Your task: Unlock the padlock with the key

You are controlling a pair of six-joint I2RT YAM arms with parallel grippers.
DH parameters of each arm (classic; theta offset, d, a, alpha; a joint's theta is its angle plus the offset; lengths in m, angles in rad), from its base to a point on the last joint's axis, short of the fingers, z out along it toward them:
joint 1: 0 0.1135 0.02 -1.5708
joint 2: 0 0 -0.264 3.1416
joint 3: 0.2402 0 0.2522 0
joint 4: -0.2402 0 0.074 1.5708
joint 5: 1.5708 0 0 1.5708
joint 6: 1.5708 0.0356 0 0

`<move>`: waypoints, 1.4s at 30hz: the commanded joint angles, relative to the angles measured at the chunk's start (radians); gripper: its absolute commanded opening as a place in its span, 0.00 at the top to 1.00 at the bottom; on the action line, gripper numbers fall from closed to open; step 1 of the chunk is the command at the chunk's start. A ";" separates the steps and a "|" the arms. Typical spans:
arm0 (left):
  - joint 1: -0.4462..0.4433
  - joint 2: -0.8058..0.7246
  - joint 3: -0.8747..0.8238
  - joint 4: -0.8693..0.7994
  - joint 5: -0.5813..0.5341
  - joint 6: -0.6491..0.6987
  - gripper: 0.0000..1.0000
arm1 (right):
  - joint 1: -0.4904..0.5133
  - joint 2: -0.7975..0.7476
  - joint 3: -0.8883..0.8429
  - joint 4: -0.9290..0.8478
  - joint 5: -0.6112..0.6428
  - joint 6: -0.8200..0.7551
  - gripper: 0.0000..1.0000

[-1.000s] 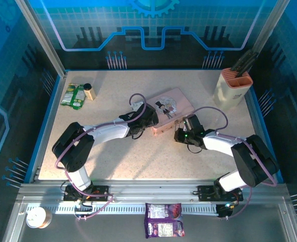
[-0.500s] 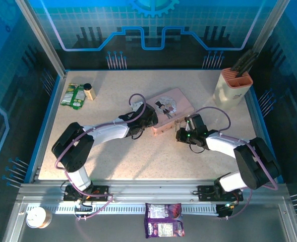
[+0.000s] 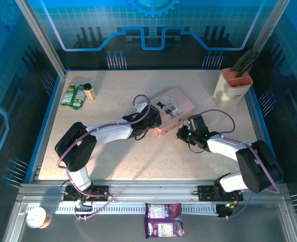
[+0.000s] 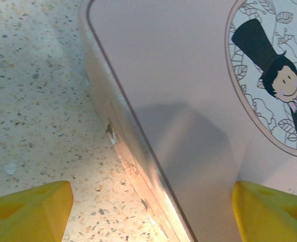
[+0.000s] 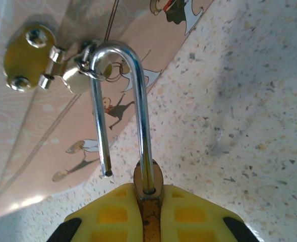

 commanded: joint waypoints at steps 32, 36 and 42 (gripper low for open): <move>-0.031 0.089 0.015 -0.202 -0.045 0.006 0.17 | -0.072 0.121 0.207 -0.102 0.091 0.029 1.00; -0.032 0.080 0.014 -0.205 -0.051 0.005 0.17 | -0.072 0.133 0.248 -0.174 0.098 -0.045 1.00; -0.029 0.076 0.016 -0.212 -0.046 0.006 0.17 | -0.074 0.145 0.271 -0.224 0.136 -0.102 1.00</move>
